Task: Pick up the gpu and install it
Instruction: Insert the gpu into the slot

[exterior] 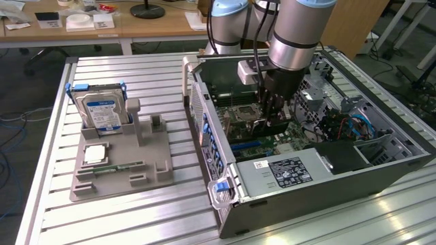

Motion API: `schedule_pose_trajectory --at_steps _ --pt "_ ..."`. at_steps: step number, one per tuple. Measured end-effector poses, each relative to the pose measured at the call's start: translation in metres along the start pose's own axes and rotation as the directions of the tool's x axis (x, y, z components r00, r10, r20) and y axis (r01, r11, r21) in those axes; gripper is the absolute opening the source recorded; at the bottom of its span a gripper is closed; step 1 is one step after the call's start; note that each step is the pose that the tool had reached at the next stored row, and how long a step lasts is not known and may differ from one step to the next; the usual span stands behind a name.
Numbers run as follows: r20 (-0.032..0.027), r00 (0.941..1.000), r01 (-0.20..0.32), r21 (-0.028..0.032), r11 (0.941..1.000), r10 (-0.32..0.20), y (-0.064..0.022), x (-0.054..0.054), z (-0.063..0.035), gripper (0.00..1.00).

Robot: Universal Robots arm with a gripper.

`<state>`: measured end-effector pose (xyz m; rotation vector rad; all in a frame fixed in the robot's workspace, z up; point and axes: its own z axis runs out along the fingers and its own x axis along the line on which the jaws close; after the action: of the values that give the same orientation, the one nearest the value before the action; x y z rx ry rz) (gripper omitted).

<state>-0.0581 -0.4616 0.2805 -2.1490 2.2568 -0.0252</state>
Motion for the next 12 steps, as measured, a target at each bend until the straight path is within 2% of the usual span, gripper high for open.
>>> schedule_pose_trajectory --at_steps 6,12 --pt "0.0 1.0 0.0 -0.003 1.0 0.0 -0.0008 0.0 0.0002 0.26" --pt "-0.0001 1.0 0.0 -0.0033 1.0 0.0 -0.0009 0.0 0.0001 0.26"
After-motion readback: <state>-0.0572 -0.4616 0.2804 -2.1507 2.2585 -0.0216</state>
